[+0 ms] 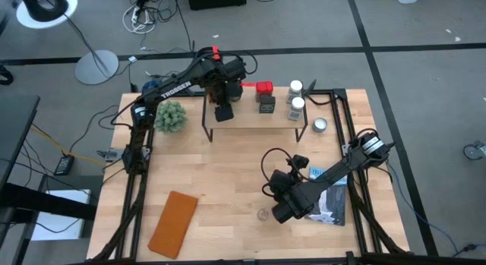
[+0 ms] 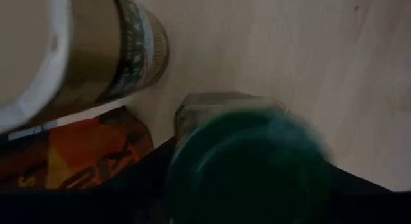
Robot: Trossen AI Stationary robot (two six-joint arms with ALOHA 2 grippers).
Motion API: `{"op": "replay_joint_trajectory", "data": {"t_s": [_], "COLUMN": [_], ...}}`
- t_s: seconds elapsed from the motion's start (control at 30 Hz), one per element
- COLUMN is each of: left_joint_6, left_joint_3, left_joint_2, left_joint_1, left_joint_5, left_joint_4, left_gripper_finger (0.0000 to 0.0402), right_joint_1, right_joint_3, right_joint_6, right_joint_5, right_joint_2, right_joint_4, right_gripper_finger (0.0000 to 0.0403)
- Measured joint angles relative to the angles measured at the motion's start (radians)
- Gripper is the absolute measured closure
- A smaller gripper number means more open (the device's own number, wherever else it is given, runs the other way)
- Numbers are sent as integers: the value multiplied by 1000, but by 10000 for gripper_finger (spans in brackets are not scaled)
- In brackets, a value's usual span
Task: Shelf spices
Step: Put the green seasoning bottle on the shelf
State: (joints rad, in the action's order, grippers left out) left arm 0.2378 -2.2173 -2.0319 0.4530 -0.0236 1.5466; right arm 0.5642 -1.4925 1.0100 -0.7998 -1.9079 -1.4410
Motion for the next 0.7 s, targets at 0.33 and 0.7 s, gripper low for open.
{"op": "replay_joint_trajectory", "data": {"t_s": [0.33,0.7], "left_joint_6": [-12,-35], "left_joint_3": [0,-72], "left_joint_2": [1,6], "left_joint_1": [-1,-1], "left_joint_5": [2,-1], "left_joint_4": [25,24], "left_gripper_finger": [165,165], "right_joint_1": [-4,-4], "right_joint_3": [0,0], "right_joint_6": [0,0], "right_joint_5": [0,1], "right_joint_2": [0,0], "right_joint_4": [0,-1], "right_gripper_finger": [57,57]}}
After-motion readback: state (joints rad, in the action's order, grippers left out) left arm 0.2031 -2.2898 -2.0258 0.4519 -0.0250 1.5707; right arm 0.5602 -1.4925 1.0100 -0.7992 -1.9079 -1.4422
